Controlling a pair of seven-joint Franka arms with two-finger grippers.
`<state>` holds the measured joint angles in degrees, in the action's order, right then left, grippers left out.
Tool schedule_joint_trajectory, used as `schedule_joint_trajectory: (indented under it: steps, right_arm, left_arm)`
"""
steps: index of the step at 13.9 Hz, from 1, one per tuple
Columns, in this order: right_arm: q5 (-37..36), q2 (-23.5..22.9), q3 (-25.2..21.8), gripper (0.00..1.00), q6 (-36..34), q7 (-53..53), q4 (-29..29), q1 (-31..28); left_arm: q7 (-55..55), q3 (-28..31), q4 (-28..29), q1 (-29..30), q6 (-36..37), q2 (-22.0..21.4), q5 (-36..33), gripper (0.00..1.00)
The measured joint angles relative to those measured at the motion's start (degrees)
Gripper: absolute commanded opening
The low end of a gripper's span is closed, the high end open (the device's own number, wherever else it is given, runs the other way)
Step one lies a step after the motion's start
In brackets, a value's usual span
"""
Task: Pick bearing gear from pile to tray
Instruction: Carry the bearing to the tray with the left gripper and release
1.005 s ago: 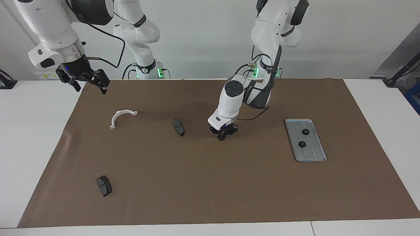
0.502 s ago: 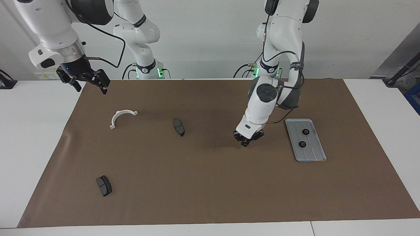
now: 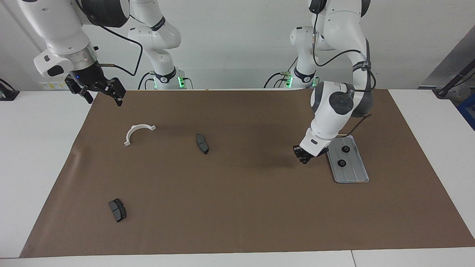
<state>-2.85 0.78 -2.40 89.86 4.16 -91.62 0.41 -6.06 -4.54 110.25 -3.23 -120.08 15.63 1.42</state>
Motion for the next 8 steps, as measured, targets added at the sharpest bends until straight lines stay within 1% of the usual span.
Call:
schedule_joint_trajectory:
  steps: [2,4,6,7,8]
  right_arm:
    - [0.0,0.0,0.0,1.0,0.0,0.0,0.0,0.0]
    - [0.0,0.0,0.0,1.0,0.0,0.0,0.0,0.0]
    - [0.0,0.0,0.0,1.0,0.0,0.0,0.0,0.0]
    - [0.0,0.0,0.0,1.0,0.0,0.0,0.0,0.0]
    - [0.0,0.0,0.0,1.0,0.0,0.0,0.0,0.0]
  left_arm:
    - [-7.3,0.0,1.2,3.8,0.0,-0.6,0.0,0.0]
    - [-11.2,0.0,1.8,5.7,0.0,-1.1,0.0,0.01]
    - [-13.4,0.0,2.8,6.1,0.0,-1.6,0.0,0.12]
    - [-14.5,0.0,3.5,6.1,0.0,-1.9,0.0,0.32]
    - [-15.4,0.0,4.3,6.1,0.0,-2.2,0.0,0.58]
